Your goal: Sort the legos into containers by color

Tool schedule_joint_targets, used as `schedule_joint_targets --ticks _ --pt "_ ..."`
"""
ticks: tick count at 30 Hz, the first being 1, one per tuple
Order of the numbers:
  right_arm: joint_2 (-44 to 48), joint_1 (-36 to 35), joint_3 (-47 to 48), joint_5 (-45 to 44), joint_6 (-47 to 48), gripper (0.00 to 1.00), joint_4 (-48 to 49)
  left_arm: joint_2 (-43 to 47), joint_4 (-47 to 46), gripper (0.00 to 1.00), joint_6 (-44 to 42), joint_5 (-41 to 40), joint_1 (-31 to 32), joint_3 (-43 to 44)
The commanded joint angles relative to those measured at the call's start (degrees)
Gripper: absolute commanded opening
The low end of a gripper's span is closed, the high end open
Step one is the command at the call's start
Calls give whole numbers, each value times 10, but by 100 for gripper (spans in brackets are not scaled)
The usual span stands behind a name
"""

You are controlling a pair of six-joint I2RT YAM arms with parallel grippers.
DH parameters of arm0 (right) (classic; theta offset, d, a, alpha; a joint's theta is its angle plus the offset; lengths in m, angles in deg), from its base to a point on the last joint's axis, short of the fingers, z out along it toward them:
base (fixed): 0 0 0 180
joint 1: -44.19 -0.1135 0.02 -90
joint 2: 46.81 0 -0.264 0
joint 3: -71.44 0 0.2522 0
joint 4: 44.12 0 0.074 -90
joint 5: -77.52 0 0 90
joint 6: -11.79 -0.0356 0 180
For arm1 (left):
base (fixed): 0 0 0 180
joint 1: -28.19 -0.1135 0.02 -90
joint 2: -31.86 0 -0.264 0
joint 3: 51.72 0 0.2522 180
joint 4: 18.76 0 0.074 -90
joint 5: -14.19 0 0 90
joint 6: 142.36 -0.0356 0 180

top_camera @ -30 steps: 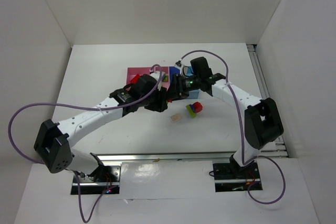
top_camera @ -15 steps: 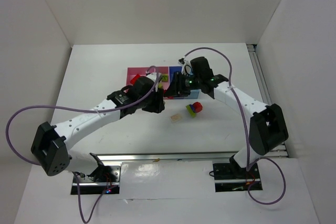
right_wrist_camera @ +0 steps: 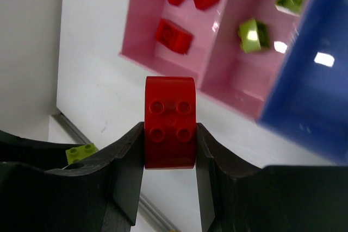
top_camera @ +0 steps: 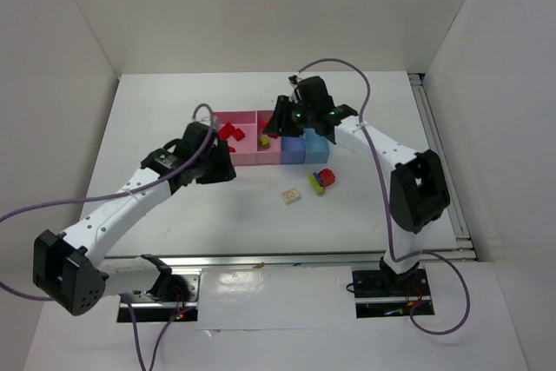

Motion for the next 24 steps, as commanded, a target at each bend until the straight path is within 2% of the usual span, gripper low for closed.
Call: schedule_joint_targets --ticks 1,9,12,13,16,17,18,20,22,24 --pt "-60 -35 94 -32 26 28 15 36 69 1 33 15 -74 -8" --pt "-218 -69 280 -55 32 29 15 70 75 1 24 60 -159 -13" --pt "-284 -82 342 -55 43 36 -8 65 75 1 10 73 -172 1" --pt "-301 -82 394 -62 52 50 -21 65 75 1 10 79 -179 6" --pt "-355 -95 481 -70 59 77 -83 52 75 1 -11 100 -179 11" --pt "-355 -95 481 -75 59 86 -92 52 68 1 -11 100 -179 11" --pt "-343 -90 481 -75 59 86 -97 46 62 1 -39 132 -179 11" --pt "-289 -72 420 -59 59 86 -72 29 40 1 -68 162 -179 11" --pt "-243 -55 331 -14 52 77 -50 16 19 1 -99 198 -179 6" --pt "-180 -43 282 19 52 75 -39 5 8 1 -105 213 -179 6"
